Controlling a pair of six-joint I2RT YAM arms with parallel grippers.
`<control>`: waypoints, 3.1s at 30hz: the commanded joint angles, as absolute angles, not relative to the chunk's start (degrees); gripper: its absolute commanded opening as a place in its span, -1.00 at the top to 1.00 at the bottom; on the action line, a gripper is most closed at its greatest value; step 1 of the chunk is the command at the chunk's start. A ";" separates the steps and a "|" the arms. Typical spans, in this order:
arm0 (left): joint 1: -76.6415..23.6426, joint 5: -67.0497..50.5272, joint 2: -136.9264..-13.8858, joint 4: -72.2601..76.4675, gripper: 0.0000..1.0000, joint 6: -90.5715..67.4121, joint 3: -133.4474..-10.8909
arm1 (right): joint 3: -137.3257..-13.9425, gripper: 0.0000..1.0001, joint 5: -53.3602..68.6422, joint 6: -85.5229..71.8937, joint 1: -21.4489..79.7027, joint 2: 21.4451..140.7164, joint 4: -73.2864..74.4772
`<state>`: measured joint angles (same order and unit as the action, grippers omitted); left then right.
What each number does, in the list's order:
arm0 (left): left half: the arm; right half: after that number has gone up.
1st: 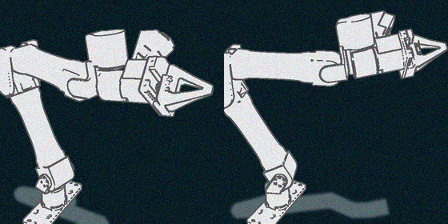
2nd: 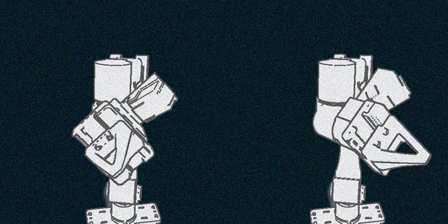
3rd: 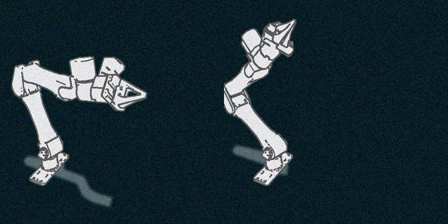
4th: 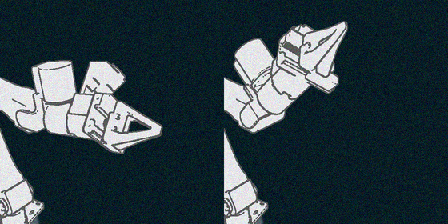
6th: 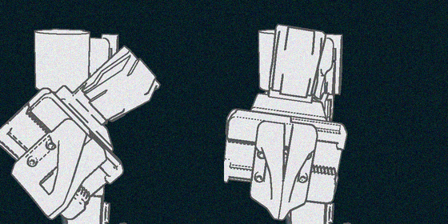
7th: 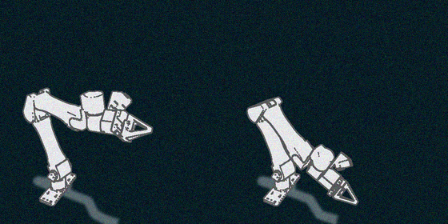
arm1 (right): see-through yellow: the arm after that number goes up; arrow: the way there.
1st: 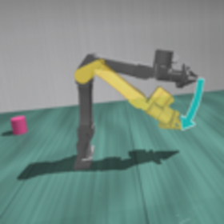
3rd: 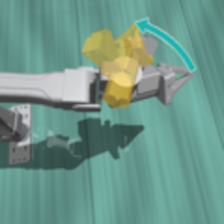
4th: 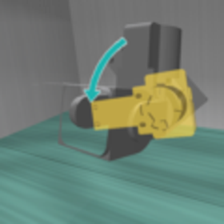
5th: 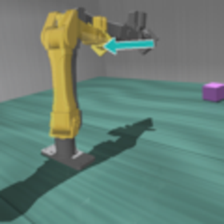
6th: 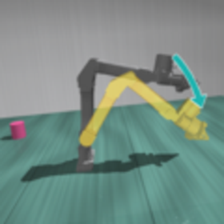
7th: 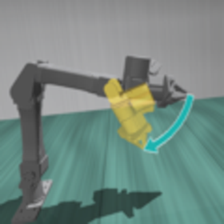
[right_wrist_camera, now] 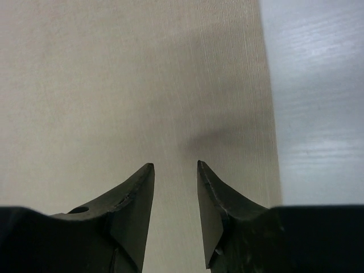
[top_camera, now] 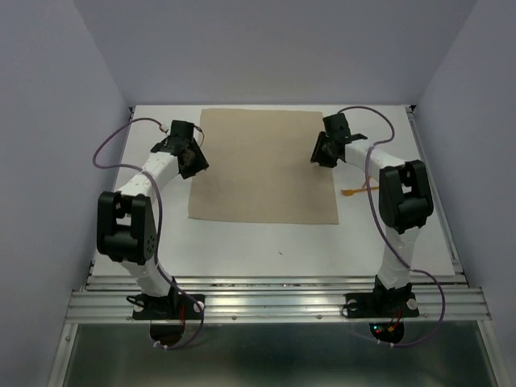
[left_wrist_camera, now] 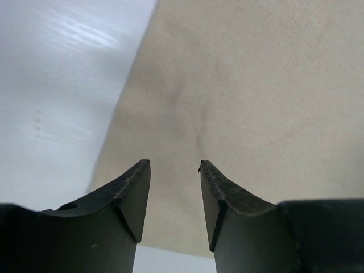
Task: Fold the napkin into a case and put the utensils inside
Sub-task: Flatten the napkin at the center of the board, then pick up the flattened napkin from the center of the board.
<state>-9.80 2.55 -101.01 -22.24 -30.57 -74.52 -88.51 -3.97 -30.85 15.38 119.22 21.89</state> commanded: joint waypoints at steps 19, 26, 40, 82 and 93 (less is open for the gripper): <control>-6.42 2.19 -81.56 -16.35 -0.27 -40.34 -41.39 | -65.66 0.12 -0.88 -30.85 16.44 93.25 18.81; -6.33 2.73 -86.65 -12.66 -0.01 -40.52 -40.69 | -64.51 0.12 -1.14 -31.20 16.44 92.64 18.98; -6.33 1.67 -86.22 -16.26 1.00 -37.71 -44.91 | -50.64 -0.08 -6.15 -35.76 16.44 79.03 26.10; -6.42 -3.52 -83.32 -17.14 1.00 -34.37 -45.44 | -39.46 -0.11 -10.46 -37.97 18.19 83.58 22.15; -6.42 -3.60 -83.94 -16.88 1.00 -34.37 -45.18 | -41.92 -0.37 -13.88 -38.66 23.03 87.10 27.59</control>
